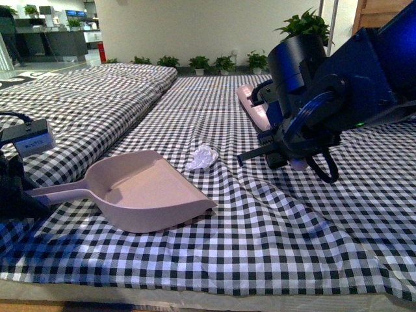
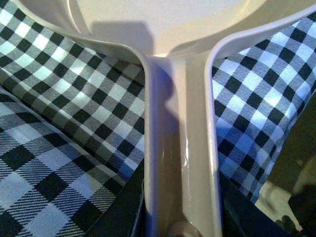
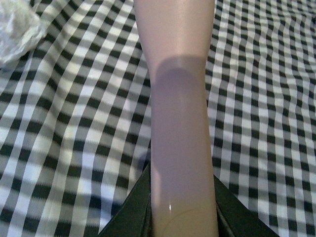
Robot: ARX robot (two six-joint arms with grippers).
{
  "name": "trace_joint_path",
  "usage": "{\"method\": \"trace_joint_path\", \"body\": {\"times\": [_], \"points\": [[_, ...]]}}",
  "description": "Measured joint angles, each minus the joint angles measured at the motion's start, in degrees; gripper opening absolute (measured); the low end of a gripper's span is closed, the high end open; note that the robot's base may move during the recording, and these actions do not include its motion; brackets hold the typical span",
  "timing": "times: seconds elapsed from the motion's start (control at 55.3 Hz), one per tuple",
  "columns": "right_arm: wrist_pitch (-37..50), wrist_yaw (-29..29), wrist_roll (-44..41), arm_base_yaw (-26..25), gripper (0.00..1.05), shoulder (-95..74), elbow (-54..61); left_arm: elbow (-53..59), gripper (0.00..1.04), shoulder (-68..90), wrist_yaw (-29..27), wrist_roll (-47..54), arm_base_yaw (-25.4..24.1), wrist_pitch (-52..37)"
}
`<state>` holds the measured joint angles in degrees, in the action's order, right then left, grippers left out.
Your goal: Clean up trash
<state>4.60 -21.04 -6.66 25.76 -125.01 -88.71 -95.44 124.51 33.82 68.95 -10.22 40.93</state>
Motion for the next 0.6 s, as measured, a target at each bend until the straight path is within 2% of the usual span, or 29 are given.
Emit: {"method": "trace_joint_path", "body": {"times": [0.271,0.38,0.506,0.597], "points": [[-4.2,-4.8,-3.7,0.3,0.19,-7.4,-10.9,0.0,0.27,0.0,0.0,0.0,0.0,0.0],[-10.2,-6.1,-5.5,0.9,0.19,-11.3,-15.5,0.0,0.27,0.0,0.0,0.0,0.0,0.0],[-21.2,-2.4,-6.5,2.8,0.19,-14.6,-20.9,0.0,0.27,0.0,0.0,0.0,0.0,0.0],[-26.8,4.6,-6.5,4.2,0.19,-14.5,-23.9,0.0,0.27,0.0,0.0,0.0,0.0,0.0]]}}
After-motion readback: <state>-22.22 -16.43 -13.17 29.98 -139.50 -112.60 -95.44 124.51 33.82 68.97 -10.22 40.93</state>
